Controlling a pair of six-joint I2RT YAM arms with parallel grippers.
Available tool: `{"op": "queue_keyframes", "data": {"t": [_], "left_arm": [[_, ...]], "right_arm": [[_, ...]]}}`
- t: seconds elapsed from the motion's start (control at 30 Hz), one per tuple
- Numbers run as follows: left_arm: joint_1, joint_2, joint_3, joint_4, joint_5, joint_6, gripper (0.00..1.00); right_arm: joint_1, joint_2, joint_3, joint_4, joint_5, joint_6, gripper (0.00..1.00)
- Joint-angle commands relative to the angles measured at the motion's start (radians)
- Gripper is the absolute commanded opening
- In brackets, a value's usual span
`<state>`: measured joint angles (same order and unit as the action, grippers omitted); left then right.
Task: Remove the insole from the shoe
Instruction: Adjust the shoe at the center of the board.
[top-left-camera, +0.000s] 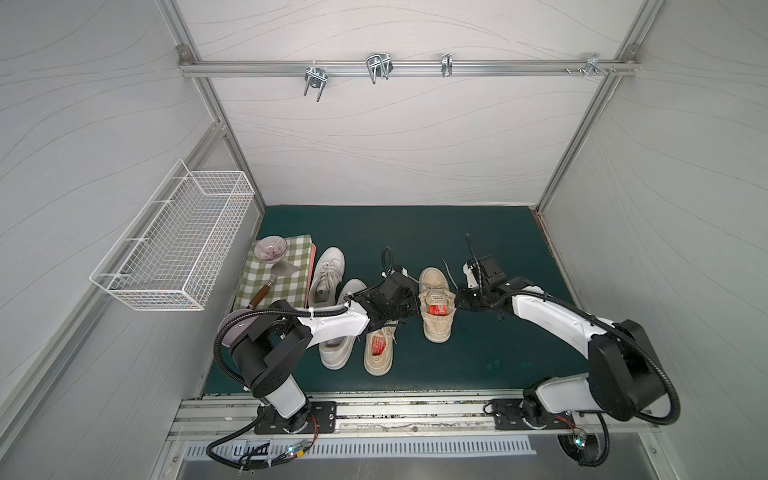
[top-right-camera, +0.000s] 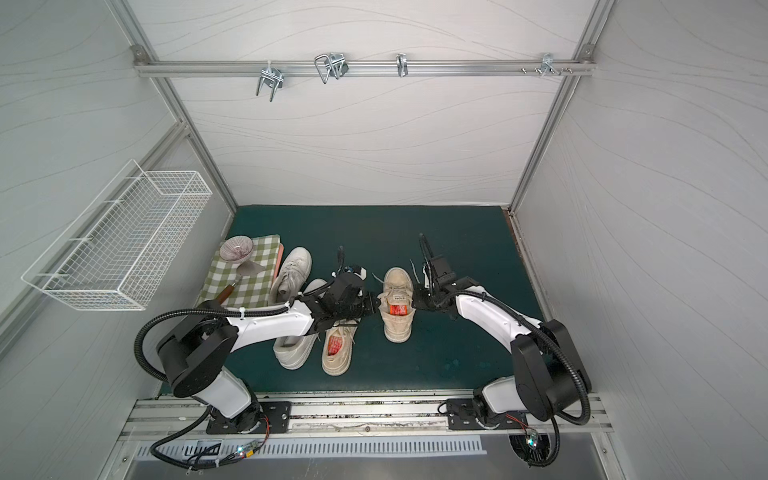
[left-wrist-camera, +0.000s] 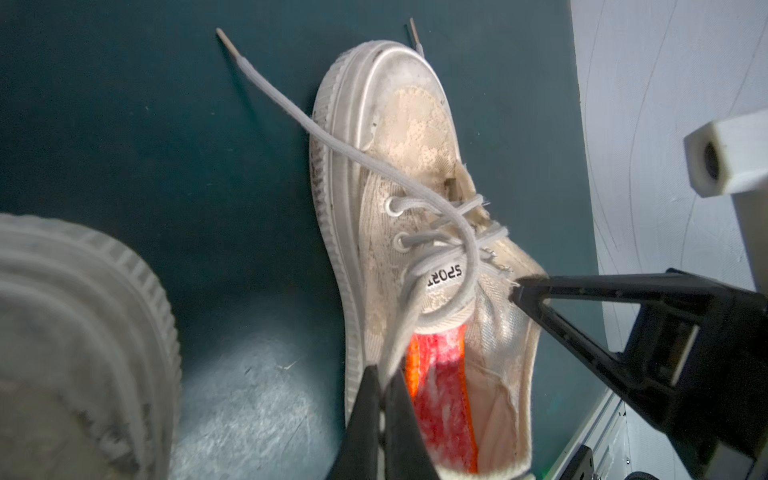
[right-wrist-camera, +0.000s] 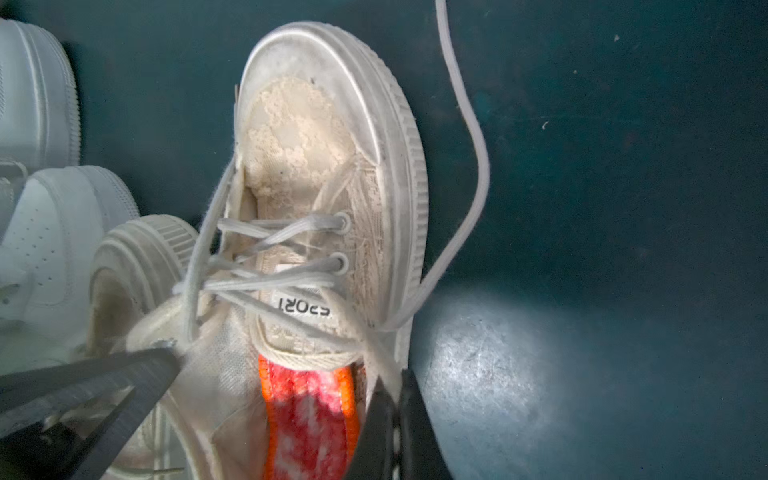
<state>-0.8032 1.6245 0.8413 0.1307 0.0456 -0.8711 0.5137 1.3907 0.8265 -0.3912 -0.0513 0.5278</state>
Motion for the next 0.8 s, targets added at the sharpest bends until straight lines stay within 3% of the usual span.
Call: {"op": "queue_keyframes", "data": {"t": [0.0,0.2,0.37,0.57,0.77], "left_arm": [[0.012,0.012,0.034,-0.050,-0.070,-0.019,0.00],[-0.037,0.048,0.075,-0.028,-0.007,-0.028,0.00],[-0.060,0.061,0.068,-0.019,0.008,-0.047,0.00],[-0.061,0.019,0.025,-0.024,-0.016,-0.055,0.00],[-0.061,-0.012,0.004,-0.034,-0.042,-0.051,0.00]], "right_arm": [[0.034,-0.038,0.023,-0.093,0.149,-0.048,0.04],[0.118,-0.077,0.048,-0.121,0.062,-0.112,0.37],[0.181,-0.081,0.027,-0.126,0.032,-0.118,0.58],[0.219,-0.035,0.032,-0.116,0.059,-0.111,0.73],[0.226,0.058,0.065,-0.133,0.132,-0.101,0.81]]}}
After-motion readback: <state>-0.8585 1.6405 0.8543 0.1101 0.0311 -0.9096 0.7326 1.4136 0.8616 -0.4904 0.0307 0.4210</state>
